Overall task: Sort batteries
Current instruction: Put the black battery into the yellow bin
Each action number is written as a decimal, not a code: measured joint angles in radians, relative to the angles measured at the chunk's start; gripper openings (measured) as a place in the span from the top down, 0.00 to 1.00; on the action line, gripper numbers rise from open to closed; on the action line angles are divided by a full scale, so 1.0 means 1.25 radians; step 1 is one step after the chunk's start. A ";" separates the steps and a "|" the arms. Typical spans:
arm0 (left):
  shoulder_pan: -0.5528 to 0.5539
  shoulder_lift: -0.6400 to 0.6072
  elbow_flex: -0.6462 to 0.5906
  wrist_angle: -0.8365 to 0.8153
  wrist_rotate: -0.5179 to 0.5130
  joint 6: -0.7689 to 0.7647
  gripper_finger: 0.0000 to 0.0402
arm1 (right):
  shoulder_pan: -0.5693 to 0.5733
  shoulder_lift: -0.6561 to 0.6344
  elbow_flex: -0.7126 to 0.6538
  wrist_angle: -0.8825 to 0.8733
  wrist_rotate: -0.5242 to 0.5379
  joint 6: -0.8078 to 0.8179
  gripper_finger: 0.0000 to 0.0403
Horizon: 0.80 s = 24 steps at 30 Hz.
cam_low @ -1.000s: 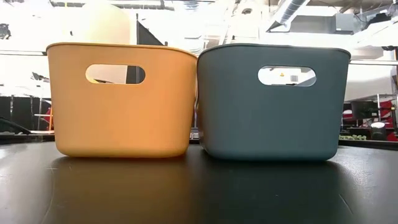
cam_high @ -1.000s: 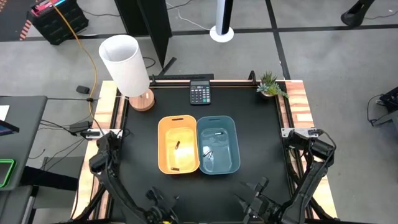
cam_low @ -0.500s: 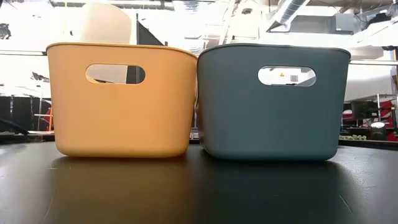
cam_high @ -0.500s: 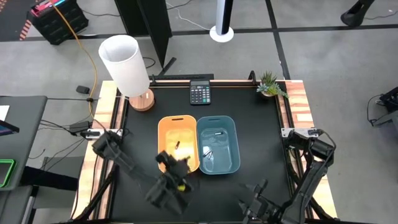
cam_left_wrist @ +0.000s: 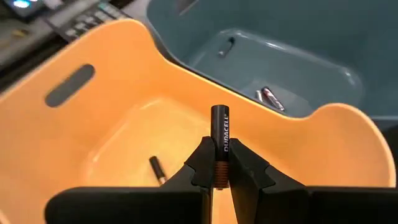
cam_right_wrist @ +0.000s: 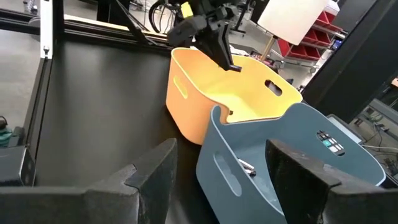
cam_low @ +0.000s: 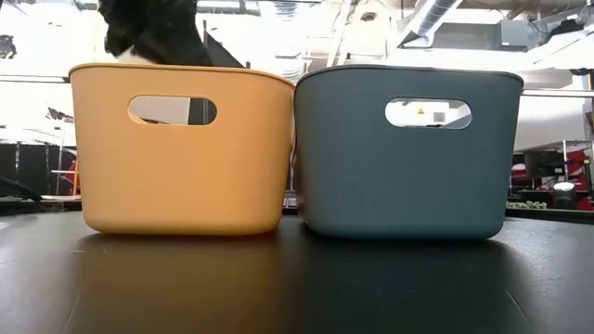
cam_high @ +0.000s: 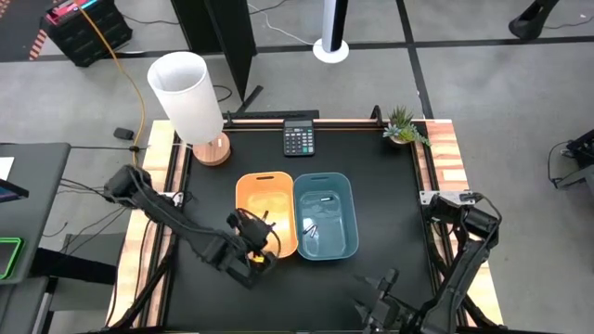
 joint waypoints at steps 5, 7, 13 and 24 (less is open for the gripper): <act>0.030 -0.096 -0.168 0.166 0.026 0.009 0.93 | 0.000 0.000 0.000 0.002 0.000 0.001 0.35; 0.035 -0.121 -0.204 0.195 0.036 0.008 0.86 | 0.000 0.000 0.000 -0.001 0.000 0.001 0.35; 0.032 -0.162 -0.222 0.185 0.035 0.038 0.61 | 0.000 -0.005 0.001 -0.002 0.000 -0.016 0.35; -0.088 -0.276 -0.217 0.240 -0.081 0.196 0.56 | -0.030 -0.021 0.085 0.012 0.014 -0.193 0.42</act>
